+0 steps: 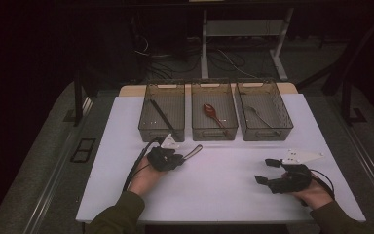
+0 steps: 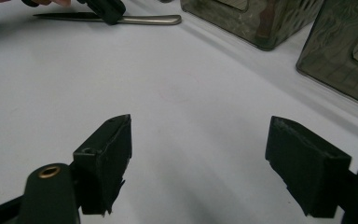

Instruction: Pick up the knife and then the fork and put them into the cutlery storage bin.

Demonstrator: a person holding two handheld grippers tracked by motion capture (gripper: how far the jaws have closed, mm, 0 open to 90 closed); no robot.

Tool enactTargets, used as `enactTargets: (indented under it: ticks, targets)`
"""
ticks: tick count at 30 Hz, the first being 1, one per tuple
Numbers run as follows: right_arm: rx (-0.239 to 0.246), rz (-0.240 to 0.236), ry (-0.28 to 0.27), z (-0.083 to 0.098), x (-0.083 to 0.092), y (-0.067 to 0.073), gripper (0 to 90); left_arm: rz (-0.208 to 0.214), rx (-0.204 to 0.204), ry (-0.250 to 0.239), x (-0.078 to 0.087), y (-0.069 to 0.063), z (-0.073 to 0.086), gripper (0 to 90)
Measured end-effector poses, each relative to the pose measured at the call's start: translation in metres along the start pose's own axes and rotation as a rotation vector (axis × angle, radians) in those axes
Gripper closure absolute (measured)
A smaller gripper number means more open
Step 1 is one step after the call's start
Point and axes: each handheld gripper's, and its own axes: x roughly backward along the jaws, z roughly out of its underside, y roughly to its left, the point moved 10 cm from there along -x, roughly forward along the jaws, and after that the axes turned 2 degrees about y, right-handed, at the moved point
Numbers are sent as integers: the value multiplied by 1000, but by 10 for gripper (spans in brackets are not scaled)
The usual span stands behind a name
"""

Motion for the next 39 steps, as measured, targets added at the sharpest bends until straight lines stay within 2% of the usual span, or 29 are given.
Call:
enactTargets:
  ticks: [6,10,13,17,23,24,27,30,33,36,37,39]
  targets:
    - [8,-34,6,-7,5,2,185,43,-23,-10,4,-11,-4,793]
    - [21,-71,19,-11,7,7,186,72,-59,-20,8,-20,-8,794]
    - [52,-87,39,-14,5,11,186,102,-69,-28,11,-30,-11,793]
    - [113,-110,61,-21,2,19,186,145,-101,-35,15,-43,-16,793]
    - [151,-197,100,-31,-6,32,195,206,-161,-47,17,-66,-24,793]
    - [160,-207,109,-32,-7,34,222,214,-177,-47,17,-69,-25,793]
    - [199,-236,127,-36,-12,41,247,253,-204,-54,17,-82,-29,793]
    - [240,-263,155,-40,-17,49,311,287,-242,-51,18,-95,-32,793]
    - [322,-287,187,-42,-24,56,362,318,-289,-49,19,-108,-35,793]
    - [396,-327,228,-42,-33,67,397,346,-309,-58,19,-121,-40,793]
    - [410,-336,236,-43,-36,72,397,353,-314,-61,19,-125,-41,793]
    - [448,-355,256,-44,-43,79,420,360,-351,-54,19,-130,-43,793]
